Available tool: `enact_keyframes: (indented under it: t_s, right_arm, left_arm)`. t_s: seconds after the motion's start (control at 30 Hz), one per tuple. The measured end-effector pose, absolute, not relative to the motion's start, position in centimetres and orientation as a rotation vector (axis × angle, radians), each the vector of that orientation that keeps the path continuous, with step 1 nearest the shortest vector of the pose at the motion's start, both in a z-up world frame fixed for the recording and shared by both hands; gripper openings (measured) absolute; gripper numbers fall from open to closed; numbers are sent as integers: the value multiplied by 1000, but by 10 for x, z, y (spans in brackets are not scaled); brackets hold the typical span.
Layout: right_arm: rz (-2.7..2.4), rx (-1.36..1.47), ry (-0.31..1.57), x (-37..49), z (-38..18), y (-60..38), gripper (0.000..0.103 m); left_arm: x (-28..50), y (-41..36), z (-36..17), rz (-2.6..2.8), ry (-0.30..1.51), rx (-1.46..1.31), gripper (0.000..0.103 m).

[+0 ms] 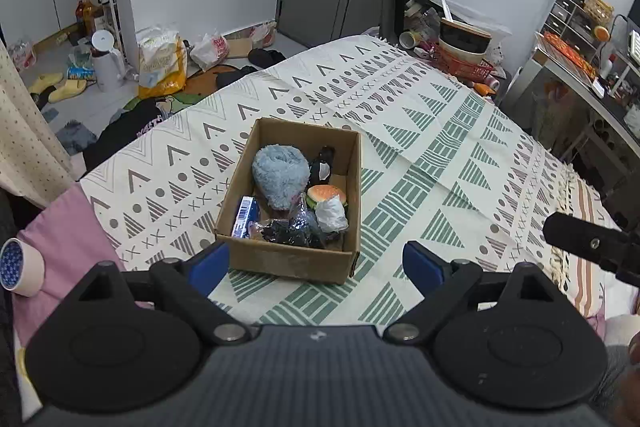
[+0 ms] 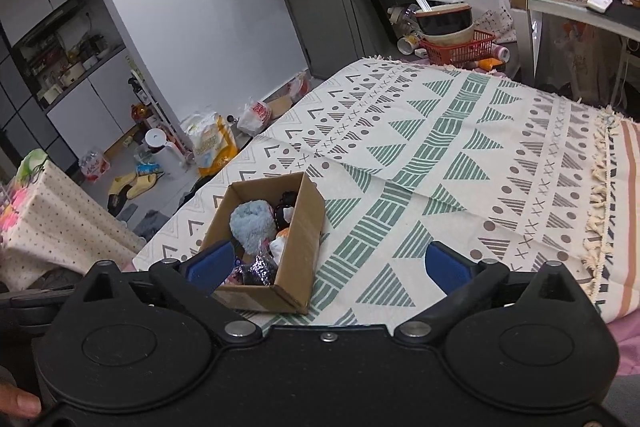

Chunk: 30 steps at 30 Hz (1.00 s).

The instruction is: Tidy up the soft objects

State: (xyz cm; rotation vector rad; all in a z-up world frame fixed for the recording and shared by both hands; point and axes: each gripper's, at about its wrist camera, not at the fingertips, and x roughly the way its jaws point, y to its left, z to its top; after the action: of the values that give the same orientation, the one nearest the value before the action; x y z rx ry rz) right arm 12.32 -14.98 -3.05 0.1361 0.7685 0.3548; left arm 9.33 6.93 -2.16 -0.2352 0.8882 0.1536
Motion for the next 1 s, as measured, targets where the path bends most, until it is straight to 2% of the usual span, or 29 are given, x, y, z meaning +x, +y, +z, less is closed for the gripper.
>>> enact_keyframes:
  t_s: [0.5, 1.0]
  right_arm:
    - [342, 93, 734, 78, 2, -165, 103]
    - [319, 75, 674, 39, 16, -175, 103]
  left_arm:
    - [47, 53, 18, 143, 822, -175, 93]
    - [5, 46, 33, 123, 772, -158, 93]
